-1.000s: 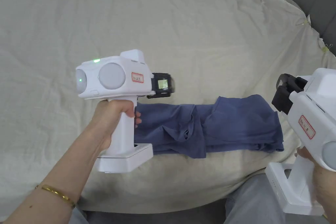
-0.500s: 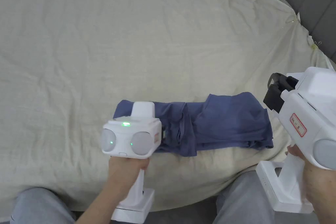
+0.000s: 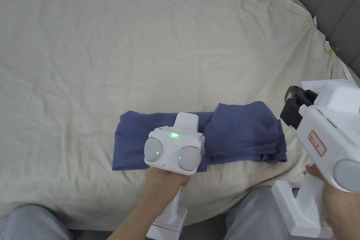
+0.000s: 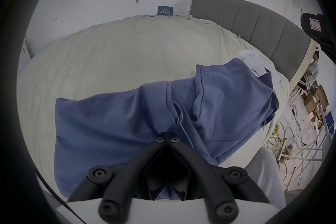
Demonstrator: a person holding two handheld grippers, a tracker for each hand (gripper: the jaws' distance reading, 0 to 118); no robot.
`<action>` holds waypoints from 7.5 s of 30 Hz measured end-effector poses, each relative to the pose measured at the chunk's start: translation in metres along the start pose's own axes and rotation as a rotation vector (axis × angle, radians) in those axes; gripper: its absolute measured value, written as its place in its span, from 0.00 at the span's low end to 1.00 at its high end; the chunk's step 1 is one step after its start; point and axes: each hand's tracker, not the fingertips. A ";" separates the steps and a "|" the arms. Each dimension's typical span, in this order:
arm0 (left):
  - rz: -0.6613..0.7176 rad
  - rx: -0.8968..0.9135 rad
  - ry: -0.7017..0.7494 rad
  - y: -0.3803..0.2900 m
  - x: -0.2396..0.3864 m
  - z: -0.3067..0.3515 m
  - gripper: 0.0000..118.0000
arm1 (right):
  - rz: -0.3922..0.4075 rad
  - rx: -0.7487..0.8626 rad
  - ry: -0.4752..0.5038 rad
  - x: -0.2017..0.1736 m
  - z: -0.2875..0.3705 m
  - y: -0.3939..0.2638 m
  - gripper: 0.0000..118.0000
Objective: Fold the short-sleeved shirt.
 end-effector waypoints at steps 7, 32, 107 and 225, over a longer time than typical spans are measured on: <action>0.124 0.136 -0.148 0.048 -0.030 0.052 0.00 | -0.001 0.014 -0.003 0.002 0.005 0.005 0.00; 0.581 -0.171 -0.498 0.008 -0.252 0.051 0.92 | 0.031 -0.018 0.029 -0.023 -0.008 0.002 0.00; 0.001 -0.325 0.124 0.058 -0.127 0.031 0.11 | 0.015 -0.013 0.097 -0.044 -0.005 0.005 0.00; 0.518 -0.396 -0.238 0.024 -0.316 0.051 0.16 | 0.171 -0.387 0.400 -0.317 -0.111 -0.130 0.00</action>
